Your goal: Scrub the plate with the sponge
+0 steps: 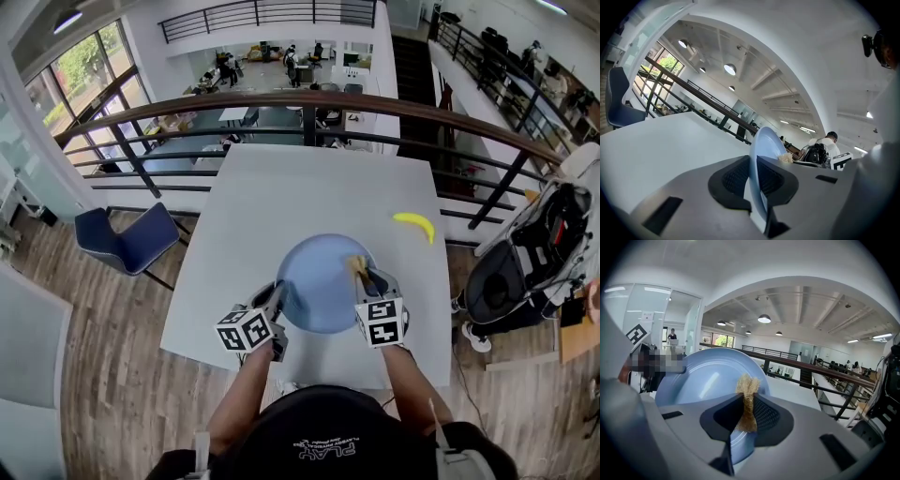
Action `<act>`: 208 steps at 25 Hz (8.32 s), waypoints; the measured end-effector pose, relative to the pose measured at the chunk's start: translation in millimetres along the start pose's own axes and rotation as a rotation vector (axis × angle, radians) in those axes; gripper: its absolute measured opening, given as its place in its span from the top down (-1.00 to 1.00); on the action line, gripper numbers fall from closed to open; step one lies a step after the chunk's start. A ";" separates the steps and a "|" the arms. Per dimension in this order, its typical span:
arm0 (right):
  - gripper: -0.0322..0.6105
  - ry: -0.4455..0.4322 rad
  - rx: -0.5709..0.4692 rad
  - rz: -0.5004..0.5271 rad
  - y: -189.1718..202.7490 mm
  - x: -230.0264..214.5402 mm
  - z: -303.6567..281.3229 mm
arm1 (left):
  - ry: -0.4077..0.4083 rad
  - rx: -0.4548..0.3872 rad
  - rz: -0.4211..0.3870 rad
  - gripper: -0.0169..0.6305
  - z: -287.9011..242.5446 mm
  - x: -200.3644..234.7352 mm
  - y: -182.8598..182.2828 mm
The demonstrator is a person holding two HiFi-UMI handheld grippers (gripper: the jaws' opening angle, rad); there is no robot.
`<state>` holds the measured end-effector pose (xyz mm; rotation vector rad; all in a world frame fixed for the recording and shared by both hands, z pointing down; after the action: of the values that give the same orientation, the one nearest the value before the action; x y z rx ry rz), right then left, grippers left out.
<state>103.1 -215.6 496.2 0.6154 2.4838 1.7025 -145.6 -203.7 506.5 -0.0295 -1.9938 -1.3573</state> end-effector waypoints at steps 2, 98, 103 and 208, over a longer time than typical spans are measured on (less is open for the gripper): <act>0.68 0.005 0.007 -0.005 0.9 -1.4 0.1 | 0.000 -0.001 0.004 0.82 1.8 1.4 0.6; 0.68 -0.134 -0.017 -0.078 21.3 26.9 17.5 | -0.110 0.136 0.124 0.84 8.9 49.2 66.2; 0.68 -0.138 0.030 -0.099 37.7 24.8 9.4 | -0.129 0.194 0.152 0.84 6.5 61.0 88.3; 0.68 -0.070 -0.281 -0.017 -43.9 23.2 73.9 | 0.136 -0.129 -0.395 0.91 2.3 -89.8 -25.6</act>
<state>89.6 -155.7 431.7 0.6106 2.1414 1.9382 -89.9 -181.2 434.9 0.4058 -1.8573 -1.6840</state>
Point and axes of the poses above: the fingertips, and each gripper's own axes: z backward along the fingers, x to its left, y out of its underside, the point moved 6 cm from there along z, backward along the fingers, and after that the axes turned 2 degrees about -x, right-handed, at the moved point
